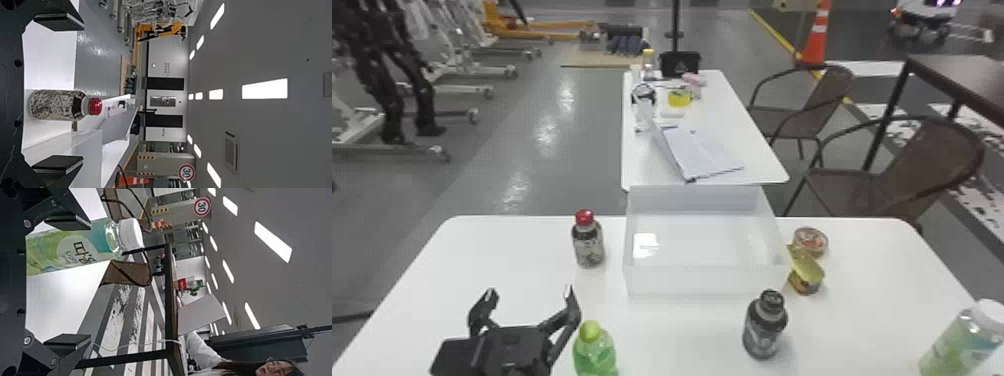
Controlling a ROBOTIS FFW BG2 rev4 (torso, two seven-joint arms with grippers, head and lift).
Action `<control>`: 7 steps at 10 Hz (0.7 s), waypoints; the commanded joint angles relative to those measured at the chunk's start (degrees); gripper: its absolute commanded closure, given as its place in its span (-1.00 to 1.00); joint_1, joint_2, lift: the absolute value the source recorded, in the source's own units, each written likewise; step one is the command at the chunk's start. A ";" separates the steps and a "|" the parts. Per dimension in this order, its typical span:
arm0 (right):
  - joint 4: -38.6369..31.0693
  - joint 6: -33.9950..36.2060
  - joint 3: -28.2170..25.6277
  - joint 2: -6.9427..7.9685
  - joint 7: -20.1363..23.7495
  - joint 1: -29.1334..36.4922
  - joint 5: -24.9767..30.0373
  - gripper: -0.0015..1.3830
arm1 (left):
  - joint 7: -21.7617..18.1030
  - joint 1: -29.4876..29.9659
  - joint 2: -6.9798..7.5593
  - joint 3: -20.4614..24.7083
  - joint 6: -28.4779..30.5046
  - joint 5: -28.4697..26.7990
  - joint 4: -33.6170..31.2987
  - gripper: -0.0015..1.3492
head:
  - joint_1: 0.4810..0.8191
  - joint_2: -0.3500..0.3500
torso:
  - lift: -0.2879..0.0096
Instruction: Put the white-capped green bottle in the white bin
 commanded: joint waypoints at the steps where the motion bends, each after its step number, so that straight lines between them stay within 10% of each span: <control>1: 0.92 0.85 0.54 -1.19 0.24 -0.30 -1.13 -0.60 | 0.00 0.02 -0.15 0.01 0.01 -0.01 0.00 -0.83 | -0.60 0.00 | 0.26; 7: 6.64 5.51 0.45 -4.09 4.90 -6.71 -3.33 -0.60 | 0.00 0.11 -0.15 0.09 0.01 0.26 0.00 -0.83 | -0.60 0.00 | 0.26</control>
